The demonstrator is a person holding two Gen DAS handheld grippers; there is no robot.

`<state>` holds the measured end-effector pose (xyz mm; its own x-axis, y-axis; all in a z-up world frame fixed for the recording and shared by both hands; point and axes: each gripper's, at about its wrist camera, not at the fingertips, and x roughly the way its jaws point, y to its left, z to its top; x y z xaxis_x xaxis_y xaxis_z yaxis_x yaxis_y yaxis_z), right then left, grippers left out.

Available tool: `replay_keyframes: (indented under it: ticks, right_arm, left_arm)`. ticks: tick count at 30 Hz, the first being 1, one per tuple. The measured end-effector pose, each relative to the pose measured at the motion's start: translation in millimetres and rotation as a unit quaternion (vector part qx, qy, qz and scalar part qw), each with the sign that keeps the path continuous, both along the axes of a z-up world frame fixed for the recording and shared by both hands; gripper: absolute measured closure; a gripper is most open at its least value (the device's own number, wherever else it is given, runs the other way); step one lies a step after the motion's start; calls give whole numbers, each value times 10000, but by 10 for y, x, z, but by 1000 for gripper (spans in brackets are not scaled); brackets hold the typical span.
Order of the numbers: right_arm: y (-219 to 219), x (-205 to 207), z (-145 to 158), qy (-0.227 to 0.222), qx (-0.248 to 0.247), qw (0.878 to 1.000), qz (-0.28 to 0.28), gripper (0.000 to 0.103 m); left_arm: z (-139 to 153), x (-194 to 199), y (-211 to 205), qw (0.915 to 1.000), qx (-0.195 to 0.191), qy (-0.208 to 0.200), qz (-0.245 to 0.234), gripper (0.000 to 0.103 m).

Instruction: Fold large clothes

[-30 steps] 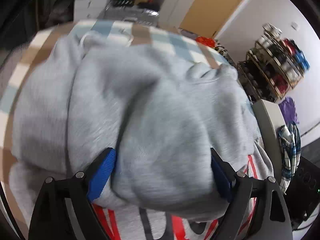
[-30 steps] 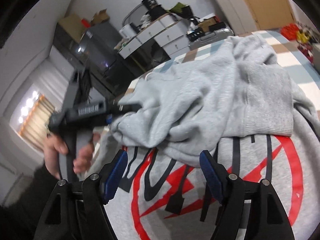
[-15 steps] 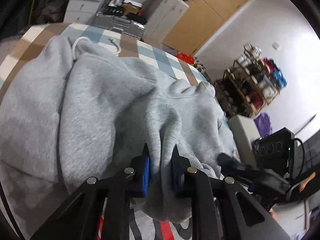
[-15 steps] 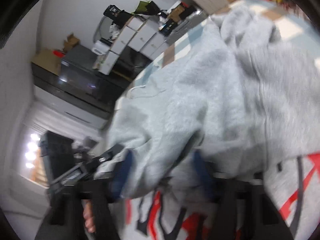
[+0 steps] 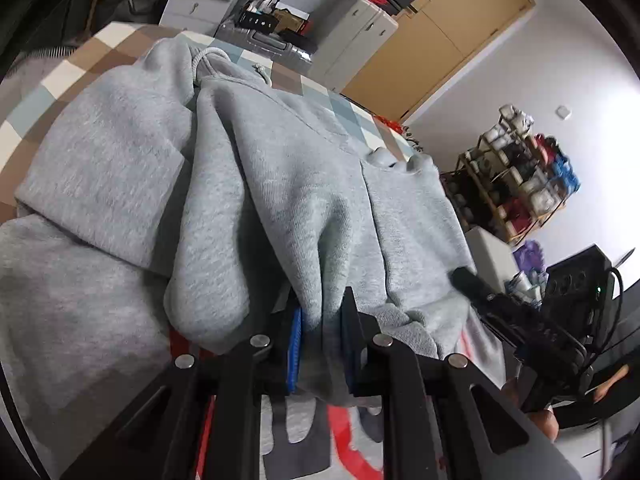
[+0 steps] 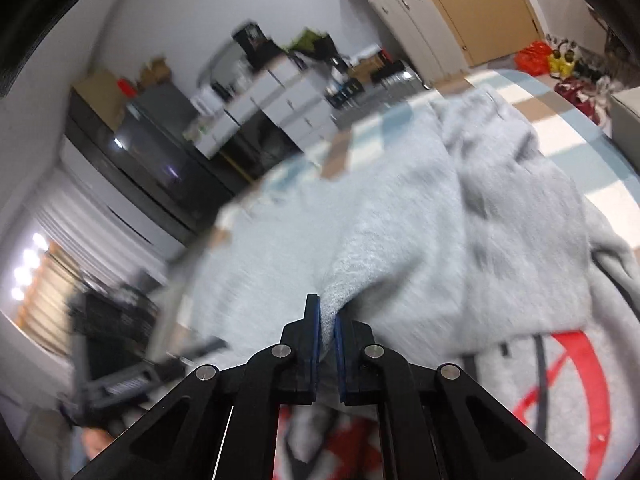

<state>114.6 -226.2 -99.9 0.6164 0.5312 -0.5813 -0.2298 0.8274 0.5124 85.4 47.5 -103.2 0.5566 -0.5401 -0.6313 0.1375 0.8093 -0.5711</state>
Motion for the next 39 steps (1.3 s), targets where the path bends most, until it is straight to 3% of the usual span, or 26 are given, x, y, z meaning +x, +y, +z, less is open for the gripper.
replay_keyframes:
  ticks: [4, 8, 11, 12, 13, 15, 17, 20, 23, 26, 30, 34, 35, 36, 37, 38, 39]
  right_arm:
    - [-78, 18, -44, 76, -278, 9995, -99, 95]
    - [-227, -58, 89, -32, -586, 9968, -544, 91]
    - [-346, -156, 219, -255, -237, 9974, -637, 91]
    - [-346, -193, 278, -372, -107, 9977, -555, 90]
    - [-312, -228, 353, -504, 86, 9979, -403, 88]
    - [-165, -243, 456, -635, 352, 9974, 6, 61]
    - [122, -220, 516, -727, 108, 9966, 360, 49]
    - [514, -97, 367, -440, -481, 9942, 859, 50]
    - [706, -35, 97, -105, -1158, 9879, 1028, 61]
    - [790, -59, -82, -46, -1777, 9775, 1135, 63]
    - [763, -83, -130, 14, -1886, 9755, 1129, 63]
    - [585, -111, -25, 201, -1316, 9839, 1194, 61]
    - [526, -127, 62, 183, -1199, 9850, 1227, 56]
    - [404, -124, 199, 61, -1142, 9864, 1179, 37]
    - [323, -106, 320, -73, -1185, 9871, 1079, 25]
    - [199, -54, 457, -258, -1283, 9874, 885, 4]
    - [100, 21, 568, -389, -1422, 9867, 686, 0]
  left_arm:
    - [113, -36, -21, 9996, 139, -195, -151, 86]
    - [377, -165, 109, 9969, 211, -756, 28, 86]
    - [545, -202, 165, 9922, 176, -1230, -68, 83]
    - [571, -212, 166, 9907, 135, -1347, -109, 78]
    - [593, -184, 161, 9897, 38, -1426, -149, 62]
    - [566, -73, 145, 9896, -355, -1339, -399, 39]
    - [490, 102, 83, 9907, -521, -1109, -592, 39]
    - [327, 299, -6, 9947, -322, -721, -657, 39]
    - [4, 476, -29, 9973, -75, 35, -728, 39]
    - [-100, 468, -53, 9964, 259, 59, -801, 39]
    - [-87, 417, -51, 9963, 299, 75, -806, 39]
    - [114, 301, 73, 9969, 243, 92, -736, 39]
    - [190, 289, 128, 9971, 253, 50, -712, 39]
    - [303, 269, 203, 9976, 319, -95, -604, 39]
    - [480, 268, 303, 9972, 497, -353, -434, 39]
    - [527, 308, 338, 9963, 626, -472, -356, 39]
    - [624, 383, 395, 9942, 883, -560, -252, 35]
